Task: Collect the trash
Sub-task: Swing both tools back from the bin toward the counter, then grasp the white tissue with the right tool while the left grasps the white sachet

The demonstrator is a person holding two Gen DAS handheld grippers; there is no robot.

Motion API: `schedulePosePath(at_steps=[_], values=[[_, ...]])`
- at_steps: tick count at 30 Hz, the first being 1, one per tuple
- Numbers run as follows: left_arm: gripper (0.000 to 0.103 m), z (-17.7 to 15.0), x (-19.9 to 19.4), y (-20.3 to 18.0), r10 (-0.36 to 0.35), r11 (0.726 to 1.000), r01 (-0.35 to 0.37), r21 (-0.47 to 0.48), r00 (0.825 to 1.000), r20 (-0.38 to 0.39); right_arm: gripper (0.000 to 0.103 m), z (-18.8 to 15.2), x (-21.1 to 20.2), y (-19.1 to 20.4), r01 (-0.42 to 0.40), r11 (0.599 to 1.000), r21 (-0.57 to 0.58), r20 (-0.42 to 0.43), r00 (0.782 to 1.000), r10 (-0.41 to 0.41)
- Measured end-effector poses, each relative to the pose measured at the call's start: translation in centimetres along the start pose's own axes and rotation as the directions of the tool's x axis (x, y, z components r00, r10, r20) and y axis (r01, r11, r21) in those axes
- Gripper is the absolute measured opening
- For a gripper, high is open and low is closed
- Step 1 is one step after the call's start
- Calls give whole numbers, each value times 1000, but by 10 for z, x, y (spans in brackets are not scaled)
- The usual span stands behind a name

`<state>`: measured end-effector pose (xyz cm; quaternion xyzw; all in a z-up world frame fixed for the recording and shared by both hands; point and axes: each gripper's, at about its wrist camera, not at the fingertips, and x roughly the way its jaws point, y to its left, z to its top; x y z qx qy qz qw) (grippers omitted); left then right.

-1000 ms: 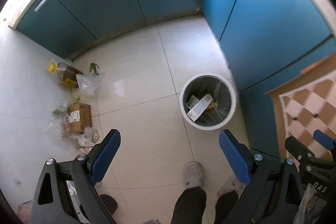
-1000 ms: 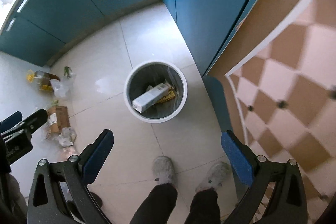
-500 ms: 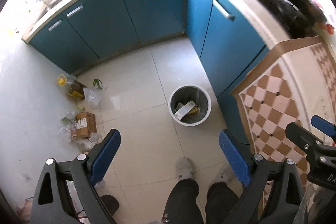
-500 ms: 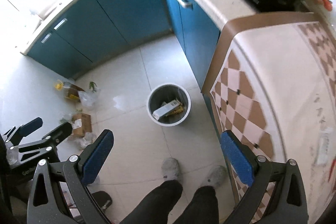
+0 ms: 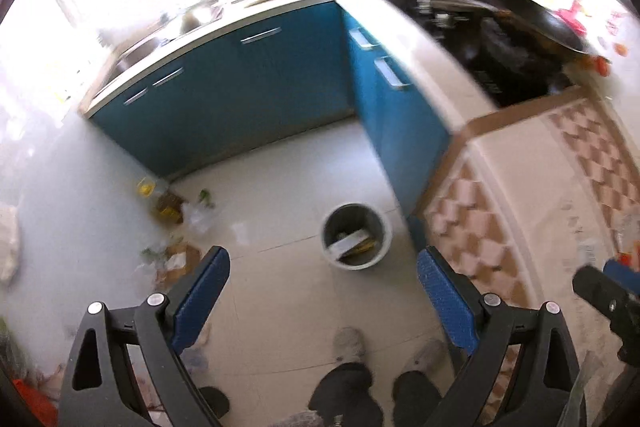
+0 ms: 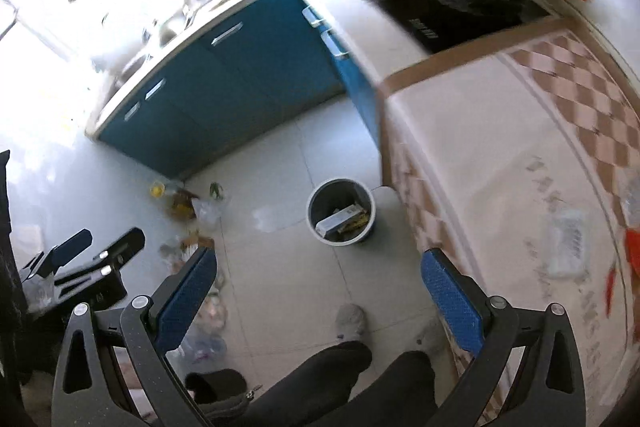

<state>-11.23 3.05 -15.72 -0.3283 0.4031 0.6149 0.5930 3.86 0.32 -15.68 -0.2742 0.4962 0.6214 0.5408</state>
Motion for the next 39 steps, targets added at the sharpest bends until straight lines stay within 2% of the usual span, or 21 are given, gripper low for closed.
schedulePosePath(at_steps=[3,6,8,12,15,16,18,20,21,23,24,26,27,29,31,33,34,35,36,38,39], values=[[96,5,-7,-53,-39,997,38,69,999,4,103,-7,-26,-49,18,997,79,28,999,-20],[96,5,-7,-115,-99,982,103,158,995,-27,103,-25,-53,-115,77,978,192,41,995,-86],[96,3,-4,-153,-112,971,120,209,993,-47,103,-45,-74,-172,129,943,307,44,988,-150],[96,-12,15,-231,-123,936,158,316,984,-129,103,-96,-105,-271,235,829,507,17,959,-283],[96,-27,29,-274,-114,906,180,384,975,-190,103,-150,-118,-346,328,687,649,-59,922,-384],[96,-32,33,-285,-111,901,185,393,973,-204,103,-168,-117,-366,348,636,689,-95,913,-397],[96,-39,41,-304,-107,893,198,404,966,-236,103,-200,-111,-404,357,558,749,-150,912,-382],[96,-45,51,-319,-89,886,194,421,963,-256,103,-222,-99,-428,367,513,776,-194,913,-359],[96,-46,56,-325,-83,884,192,426,961,-263,102,-231,-93,-437,371,504,780,-207,913,-352],[96,-47,65,-333,-82,885,199,421,957,-280,91,-239,-81,-444,377,503,778,-218,912,-346],[96,-48,70,-336,-83,887,204,415,953,-292,87,-237,-82,-441,401,509,762,-219,899,-380],[95,-48,78,-343,-82,890,215,403,944,-321,55,-228,-82,-432,421,547,724,-201,886,-417],[95,-49,82,-347,-89,891,225,395,939,-333,48,-223,-81,-427,423,568,706,-192,887,-421],[95,-48,92,-353,-106,892,250,375,925,-365,23,-213,-76,-417,403,616,677,-175,901,-397],[95,-48,101,-358,-120,895,271,355,911,-394,18,-202,-69,-409,372,663,650,-159,919,-360],[94,-48,111,-365,-136,897,290,334,899,-417,17,-195,-64,-399,353,689,633,-149,929,-339],[82,-48,115,-369,-146,897,301,324,893,-425,16,-188,-61,-395,342,707,620,-144,934,-326],[82,-48,115,-372,-140,898,293,328,898,-418,15,-185,-59,-393,331,717,613,-138,939,-316],[76,-47,113,-375,-151,895,296,333,904,-399,15,-183,-56,-390,327,725,606,-136,941,-311],[53,-48,105,-382,-164,883,303,360,915,-368,15,-176,-50,-383,326,738,591,-135,942,-308],[31,-49,100,-385,-162,876,298,380,922,-351,15,-173,-48,-383,323,742,588,-138,943,-302]])
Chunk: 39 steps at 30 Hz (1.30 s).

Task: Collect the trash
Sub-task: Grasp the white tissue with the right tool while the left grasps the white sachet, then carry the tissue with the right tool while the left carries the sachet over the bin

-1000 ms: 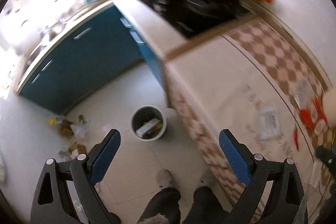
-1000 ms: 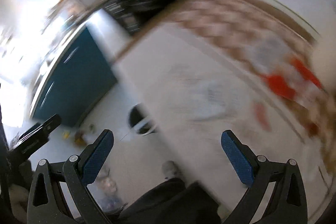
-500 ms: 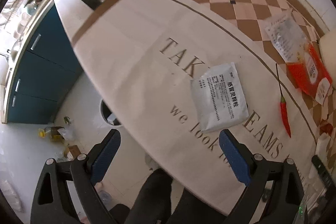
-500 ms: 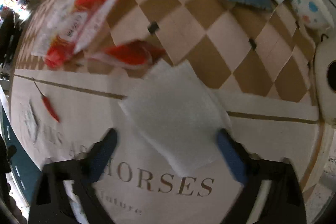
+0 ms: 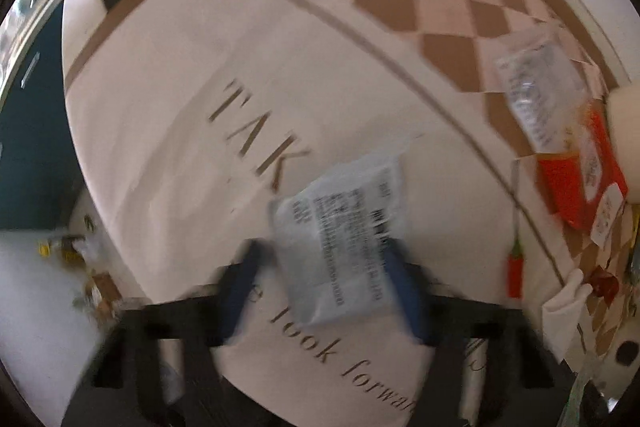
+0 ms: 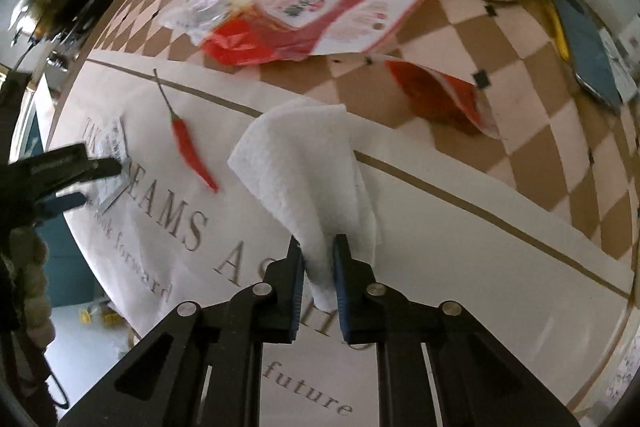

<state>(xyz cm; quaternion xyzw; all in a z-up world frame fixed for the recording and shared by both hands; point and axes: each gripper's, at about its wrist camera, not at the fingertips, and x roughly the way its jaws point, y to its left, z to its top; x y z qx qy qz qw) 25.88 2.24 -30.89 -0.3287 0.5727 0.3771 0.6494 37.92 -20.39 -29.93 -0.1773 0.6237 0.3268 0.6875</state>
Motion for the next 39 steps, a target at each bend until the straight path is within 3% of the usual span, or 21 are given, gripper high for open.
schedulePosePath(at_steps=[2,3,4,5,7,14,19,21,23,29,39], values=[[21,-1,-3,-11,35,998,-36,53,999,6,19,3,2,3,-12,1000,14,-14,1000,12],[10,-2,-4,-15,44,996,-45,72,999,13,22,5,3,2,-21,1000,20,-27,999,21],[1,-3,-4,-20,43,995,-44,91,999,15,32,7,3,2,-26,999,22,-37,999,27],[1,-5,-5,-23,49,993,-51,108,999,18,47,8,1,-4,-31,999,29,-42,999,32],[1,-6,-7,-25,54,991,-56,122,998,27,58,7,-2,-5,-27,999,26,-40,999,28],[1,-19,-35,-7,42,992,-51,119,996,76,64,10,-18,-3,-19,1000,14,32,999,19],[1,-26,-59,3,61,993,-73,91,991,121,64,22,8,7,1,1000,8,32,999,-1],[1,-29,-61,17,75,992,-87,87,988,136,42,24,9,18,19,999,-36,81,997,-16],[1,-30,-67,22,84,992,-97,78,985,153,7,27,12,29,34,997,-69,89,996,-28],[1,-31,-93,53,92,992,-109,61,968,235,7,24,-8,54,6,994,-107,139,990,9],[1,-35,-152,125,141,990,-127,-60,905,402,7,18,-70,146,-73,963,-259,216,967,131]])
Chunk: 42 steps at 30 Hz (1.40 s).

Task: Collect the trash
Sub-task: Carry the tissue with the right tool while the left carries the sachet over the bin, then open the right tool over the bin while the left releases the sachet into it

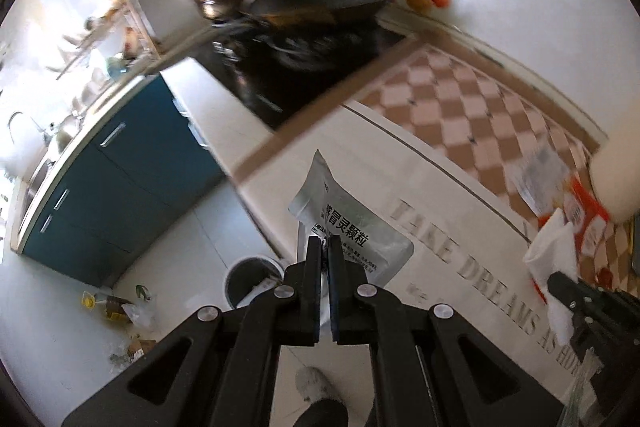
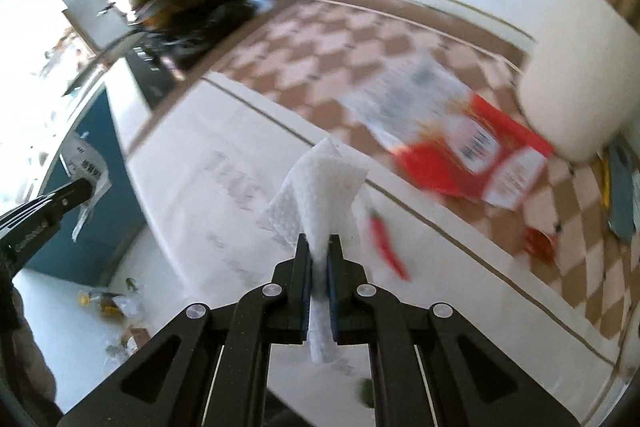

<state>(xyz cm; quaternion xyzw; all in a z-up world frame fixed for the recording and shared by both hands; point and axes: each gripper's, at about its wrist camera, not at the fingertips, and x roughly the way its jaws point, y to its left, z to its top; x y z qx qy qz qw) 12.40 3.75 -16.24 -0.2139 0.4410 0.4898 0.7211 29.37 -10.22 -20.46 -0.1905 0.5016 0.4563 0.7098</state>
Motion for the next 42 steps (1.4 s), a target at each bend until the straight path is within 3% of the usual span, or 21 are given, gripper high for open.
schedulePosePath(at_steps=[8,14,20,27,31,36,41,42], values=[[1,-11,9,94,99,986,-96,-135,995,14,7,20,20,110,-87,987,-134,-15,996,86],[1,-36,53,171,116,961,-135,-243,989,-90,7,14,61,196,-142,963,-229,-80,989,127],[1,-76,139,243,79,932,-158,-326,967,-244,7,-11,133,283,-173,937,-302,-178,976,123],[1,-143,285,303,-16,906,-158,-393,914,-405,7,-54,266,356,-179,926,-331,-290,954,81],[1,-187,372,328,-126,885,-113,-451,874,-468,7,-89,359,380,-187,924,-334,-353,934,61],[4,-236,470,349,-298,846,-20,-533,811,-503,7,-135,473,392,-195,930,-311,-442,896,40],[10,-265,528,353,-393,812,33,-582,768,-505,7,-170,564,390,-200,935,-292,-515,857,22],[18,-267,535,354,-399,811,36,-584,763,-508,7,-175,579,391,-201,935,-292,-528,849,18]])
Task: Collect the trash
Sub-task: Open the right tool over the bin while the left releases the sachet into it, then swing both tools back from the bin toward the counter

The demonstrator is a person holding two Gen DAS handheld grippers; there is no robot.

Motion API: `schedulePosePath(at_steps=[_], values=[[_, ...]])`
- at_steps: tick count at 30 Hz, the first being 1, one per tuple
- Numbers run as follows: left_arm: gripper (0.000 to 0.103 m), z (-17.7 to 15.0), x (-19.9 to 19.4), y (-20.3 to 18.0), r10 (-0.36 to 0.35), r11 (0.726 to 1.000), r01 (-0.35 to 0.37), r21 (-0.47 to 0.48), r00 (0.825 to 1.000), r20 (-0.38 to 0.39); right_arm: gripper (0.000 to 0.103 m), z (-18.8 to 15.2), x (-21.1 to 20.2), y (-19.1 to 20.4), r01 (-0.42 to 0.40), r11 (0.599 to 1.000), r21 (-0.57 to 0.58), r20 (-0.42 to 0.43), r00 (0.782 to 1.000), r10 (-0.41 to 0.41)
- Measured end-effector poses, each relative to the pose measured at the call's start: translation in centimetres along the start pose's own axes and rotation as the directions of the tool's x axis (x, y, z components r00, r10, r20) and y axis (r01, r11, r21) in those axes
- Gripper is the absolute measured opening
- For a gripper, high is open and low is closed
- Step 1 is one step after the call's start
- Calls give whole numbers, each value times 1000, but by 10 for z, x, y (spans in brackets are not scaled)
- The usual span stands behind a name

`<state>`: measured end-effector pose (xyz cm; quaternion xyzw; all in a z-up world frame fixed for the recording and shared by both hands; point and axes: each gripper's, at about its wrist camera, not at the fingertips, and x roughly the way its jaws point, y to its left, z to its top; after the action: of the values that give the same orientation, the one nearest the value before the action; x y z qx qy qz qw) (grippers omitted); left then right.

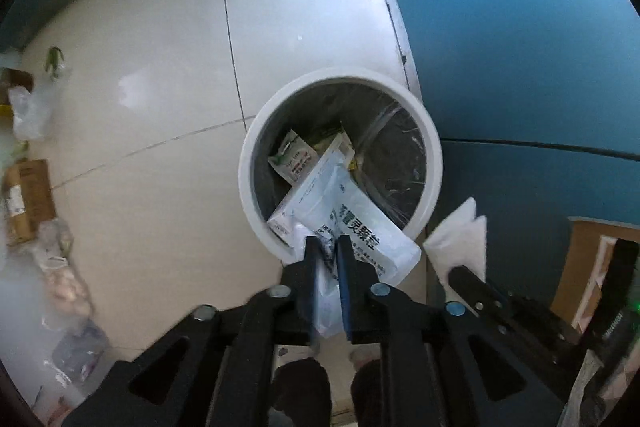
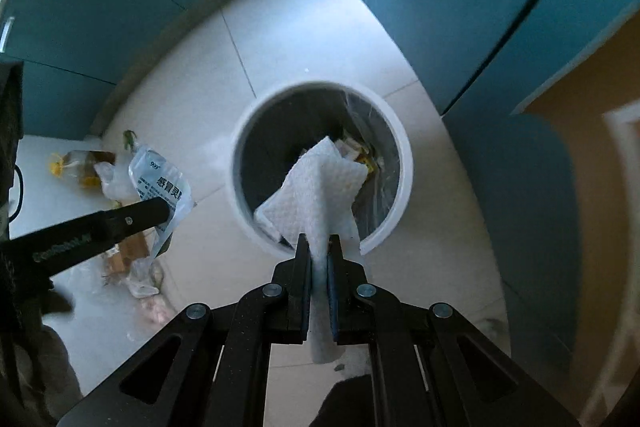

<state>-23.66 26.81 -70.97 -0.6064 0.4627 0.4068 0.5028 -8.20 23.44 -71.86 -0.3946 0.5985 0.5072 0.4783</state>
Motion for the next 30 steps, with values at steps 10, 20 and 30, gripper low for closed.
schedulePosePath(at_steps=[10,20,30], values=[[97,-9,-21,13,95,995,-93,-25,992,81,57,18,52,-10,4,1000,13,-50,999,-4],[97,-69,-124,3,251,968,-244,-58,939,234,103,-6,-44,18,150,984,-93,21,989,-149],[97,-140,-246,-34,254,967,-249,-57,913,320,103,-45,-206,47,162,978,-132,132,981,-145]])
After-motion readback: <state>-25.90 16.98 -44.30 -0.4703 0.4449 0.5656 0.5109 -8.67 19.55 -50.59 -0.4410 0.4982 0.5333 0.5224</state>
